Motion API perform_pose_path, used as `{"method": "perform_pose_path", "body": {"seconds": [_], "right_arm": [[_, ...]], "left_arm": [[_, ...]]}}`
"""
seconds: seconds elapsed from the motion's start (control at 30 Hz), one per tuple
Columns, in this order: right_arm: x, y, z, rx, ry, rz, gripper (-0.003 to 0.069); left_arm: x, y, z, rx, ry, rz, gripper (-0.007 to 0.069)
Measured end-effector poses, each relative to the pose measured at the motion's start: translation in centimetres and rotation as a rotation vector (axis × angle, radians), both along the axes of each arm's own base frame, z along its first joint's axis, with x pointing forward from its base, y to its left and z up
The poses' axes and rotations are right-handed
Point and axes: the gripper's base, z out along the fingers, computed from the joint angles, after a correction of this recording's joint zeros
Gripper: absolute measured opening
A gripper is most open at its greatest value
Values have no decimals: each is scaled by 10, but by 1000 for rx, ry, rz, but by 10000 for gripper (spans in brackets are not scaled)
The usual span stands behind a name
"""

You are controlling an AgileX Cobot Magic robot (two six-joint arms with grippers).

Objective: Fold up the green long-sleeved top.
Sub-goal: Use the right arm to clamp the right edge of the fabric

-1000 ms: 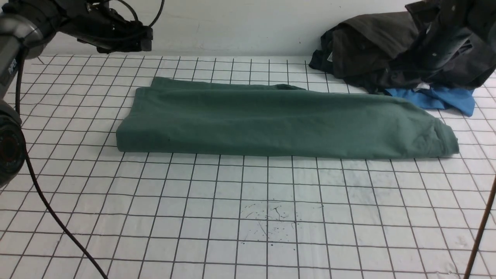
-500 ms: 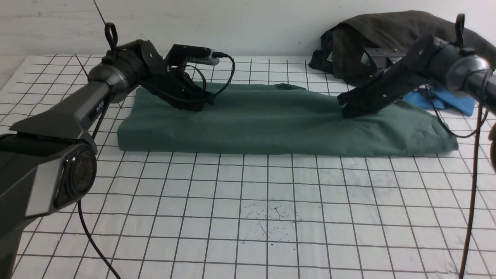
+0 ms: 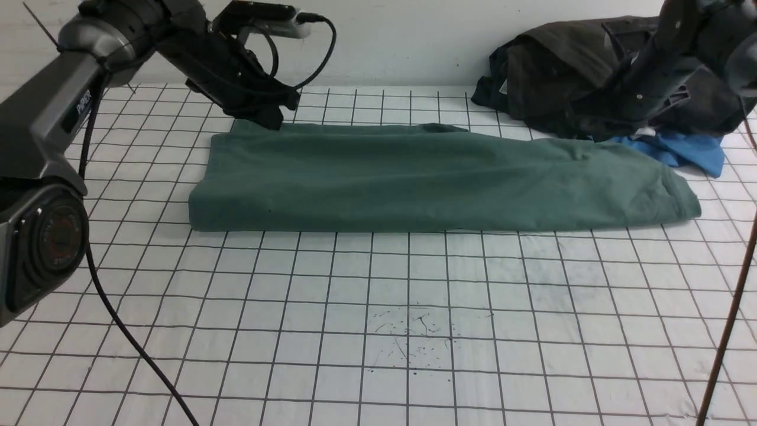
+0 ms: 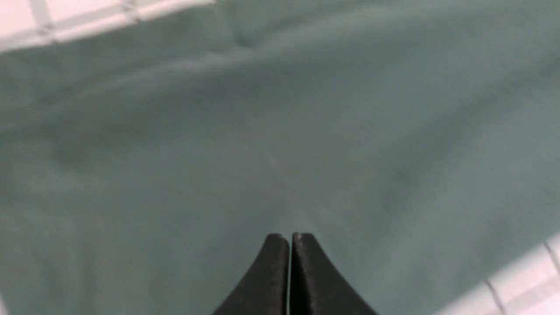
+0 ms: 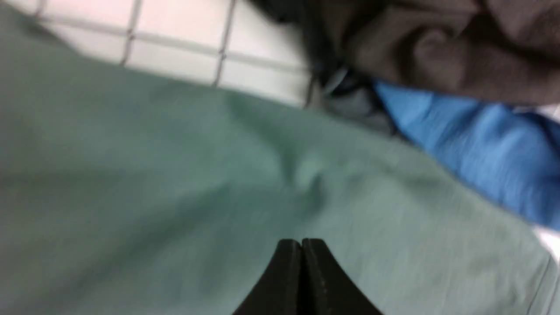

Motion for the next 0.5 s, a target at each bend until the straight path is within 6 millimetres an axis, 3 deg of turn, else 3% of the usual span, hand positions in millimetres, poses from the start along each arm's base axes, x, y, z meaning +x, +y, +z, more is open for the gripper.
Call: {"method": "perform_pose_path", "body": {"seconds": [0.03, 0.13, 0.2, 0.27, 0.37, 0.43, 0.5], "right_arm": [[-1, 0, -4, 8, 28, 1, -10], [-2, -10, -39, 3, 129, -29, -10], [-3, -23, -62, -30, 189, -69, -8], [-4, -36, -64, -51, 192, -121, 0], [-6, -52, -63, -81, 196, -162, 13], [-8, -66, -59, -73, 197, -195, 34], [-12, -83, -43, -24, 174, -222, 90]], "left_arm": [[-3, -6, -4, 2, 28, -28, -7], [-2, -11, -39, 48, 116, -68, -7], [1, -4, -58, 111, 153, -59, -7], [4, 11, -74, 174, 188, -11, -7], [6, 26, -77, 213, 201, 49, -7], [6, 37, -68, 236, 190, 91, -7], [2, 44, -40, 239, 139, 116, -7]]}}
